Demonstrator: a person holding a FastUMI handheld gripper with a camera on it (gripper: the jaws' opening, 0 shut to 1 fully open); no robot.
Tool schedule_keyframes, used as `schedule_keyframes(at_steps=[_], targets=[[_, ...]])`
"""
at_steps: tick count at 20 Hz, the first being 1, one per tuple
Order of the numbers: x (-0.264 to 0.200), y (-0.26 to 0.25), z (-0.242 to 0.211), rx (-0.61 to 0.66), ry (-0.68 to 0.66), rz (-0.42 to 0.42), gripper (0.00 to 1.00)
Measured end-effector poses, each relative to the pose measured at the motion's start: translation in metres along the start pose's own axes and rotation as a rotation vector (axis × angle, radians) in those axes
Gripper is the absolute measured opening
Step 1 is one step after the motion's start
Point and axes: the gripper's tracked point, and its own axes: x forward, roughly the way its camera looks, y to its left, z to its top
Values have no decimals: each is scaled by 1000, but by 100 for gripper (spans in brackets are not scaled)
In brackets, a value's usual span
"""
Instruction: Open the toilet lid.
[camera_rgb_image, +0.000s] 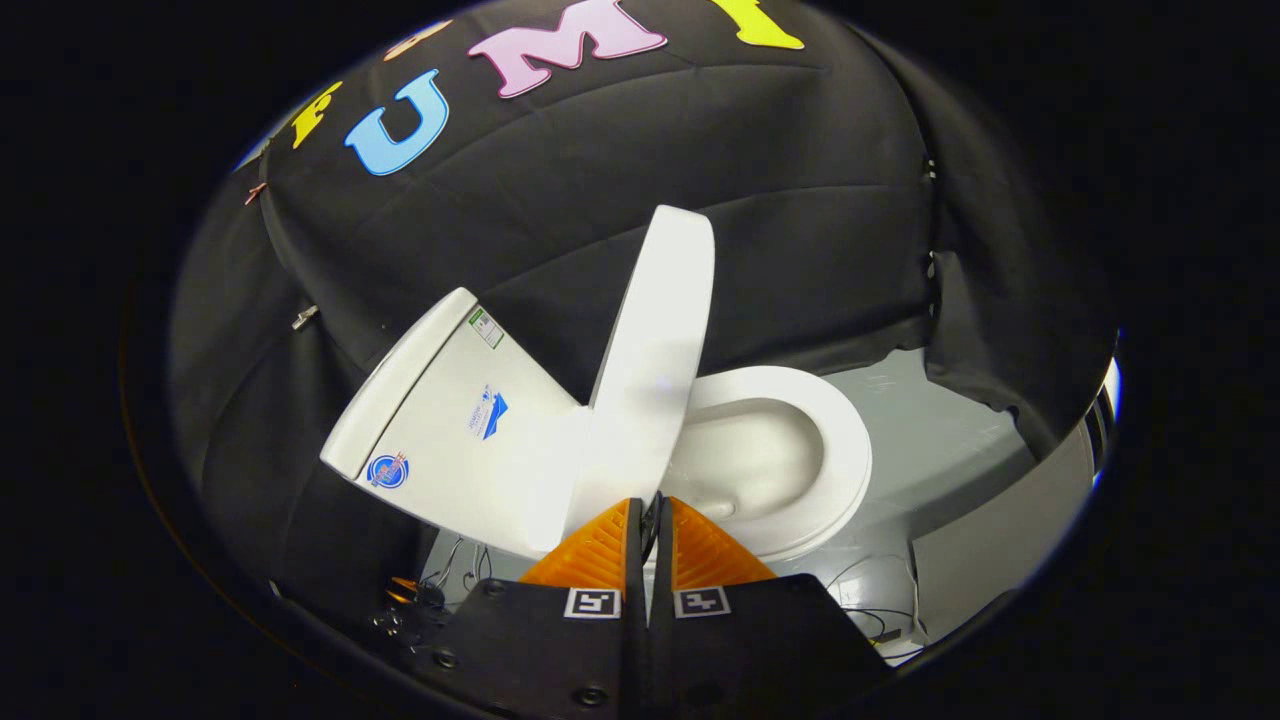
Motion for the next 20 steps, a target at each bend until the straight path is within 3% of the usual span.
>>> schedule_keyframes(at_steps=[20], targets=[[-5, 69, 9, -102, 15, -79, 5]])
